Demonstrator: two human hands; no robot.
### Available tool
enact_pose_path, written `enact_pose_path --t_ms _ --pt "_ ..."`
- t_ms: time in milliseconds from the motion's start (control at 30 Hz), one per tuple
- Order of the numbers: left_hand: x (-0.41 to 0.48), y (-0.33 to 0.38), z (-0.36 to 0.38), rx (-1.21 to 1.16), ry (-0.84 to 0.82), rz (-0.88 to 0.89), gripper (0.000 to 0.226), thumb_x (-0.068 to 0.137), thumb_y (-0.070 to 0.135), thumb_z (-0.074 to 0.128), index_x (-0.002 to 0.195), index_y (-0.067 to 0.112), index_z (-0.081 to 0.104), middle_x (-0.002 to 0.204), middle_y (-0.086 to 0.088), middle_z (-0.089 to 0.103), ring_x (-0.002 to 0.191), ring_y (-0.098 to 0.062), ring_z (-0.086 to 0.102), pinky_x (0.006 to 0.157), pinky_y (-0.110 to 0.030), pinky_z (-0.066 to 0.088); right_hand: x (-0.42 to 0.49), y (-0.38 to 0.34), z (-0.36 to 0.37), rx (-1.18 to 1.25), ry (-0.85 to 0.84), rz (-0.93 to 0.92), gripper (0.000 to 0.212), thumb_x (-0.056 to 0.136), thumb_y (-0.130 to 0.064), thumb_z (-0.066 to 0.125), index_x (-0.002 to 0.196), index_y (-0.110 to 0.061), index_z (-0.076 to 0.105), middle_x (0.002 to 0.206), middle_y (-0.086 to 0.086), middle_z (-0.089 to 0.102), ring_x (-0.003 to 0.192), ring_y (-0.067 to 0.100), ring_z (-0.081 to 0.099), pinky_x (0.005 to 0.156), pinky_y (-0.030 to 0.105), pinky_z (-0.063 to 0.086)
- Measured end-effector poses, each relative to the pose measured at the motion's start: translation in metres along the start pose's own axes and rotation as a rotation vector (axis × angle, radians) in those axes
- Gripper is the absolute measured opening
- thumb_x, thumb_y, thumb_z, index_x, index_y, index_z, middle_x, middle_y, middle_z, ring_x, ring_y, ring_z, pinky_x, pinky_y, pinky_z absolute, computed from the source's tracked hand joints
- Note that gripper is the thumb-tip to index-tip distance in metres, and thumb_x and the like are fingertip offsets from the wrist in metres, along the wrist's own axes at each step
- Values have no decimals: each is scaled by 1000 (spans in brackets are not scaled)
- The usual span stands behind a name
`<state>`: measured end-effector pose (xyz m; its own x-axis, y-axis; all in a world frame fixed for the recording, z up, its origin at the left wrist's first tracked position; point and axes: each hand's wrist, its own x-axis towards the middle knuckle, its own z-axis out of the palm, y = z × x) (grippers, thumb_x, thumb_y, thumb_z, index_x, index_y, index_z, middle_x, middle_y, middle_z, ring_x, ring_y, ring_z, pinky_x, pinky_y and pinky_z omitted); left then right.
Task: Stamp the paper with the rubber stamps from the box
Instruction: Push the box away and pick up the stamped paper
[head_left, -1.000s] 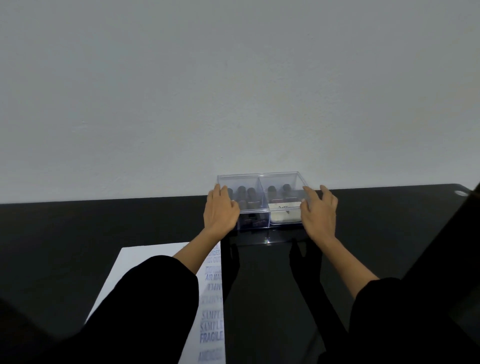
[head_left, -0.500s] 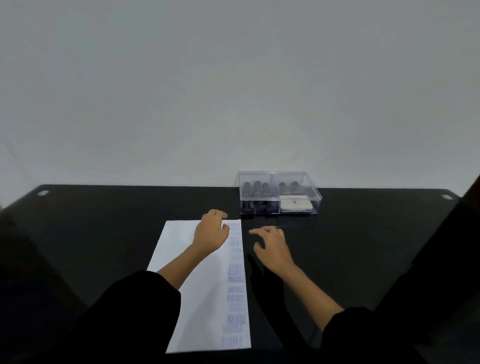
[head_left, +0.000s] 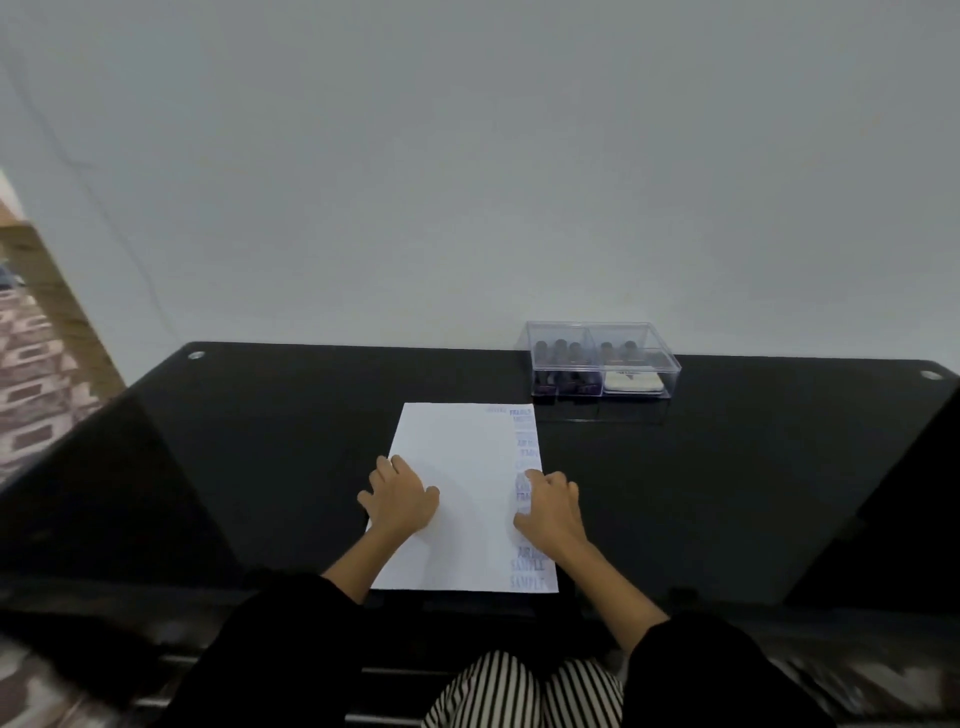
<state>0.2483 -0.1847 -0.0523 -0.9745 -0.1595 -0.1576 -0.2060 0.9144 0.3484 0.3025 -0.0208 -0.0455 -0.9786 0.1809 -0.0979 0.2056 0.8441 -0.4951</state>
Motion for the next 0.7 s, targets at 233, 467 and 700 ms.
enact_pose_path --t_ms 233,467,700 --pt "8 -7 -23 -185 -52 -141 57 92 28 51 135 -1 29 141 -17 31 129 -34 33 100 -41 38 8 -7 -5 10 -8 143 40 86 -7 59 124 -6 45 132 15 37 120 31 38 91 30 41" --pt "5 -18 -20 -421 -42 -149 37 89 13 52 121 0 41 119 -17 55 105 -32 57 82 -36 47 19 -2 -7 141 -109 245 50 73 -17 76 116 -7 51 131 14 46 121 29 43 82 29 41" --pt "3 -27 -38 -861 -85 77 14 92 5 50 104 12 45 115 -14 55 93 -24 56 78 -36 48 20 5 -11 467 -10 299 71 75 -30 77 131 -11 39 138 12 27 132 28 23 102 36 33"
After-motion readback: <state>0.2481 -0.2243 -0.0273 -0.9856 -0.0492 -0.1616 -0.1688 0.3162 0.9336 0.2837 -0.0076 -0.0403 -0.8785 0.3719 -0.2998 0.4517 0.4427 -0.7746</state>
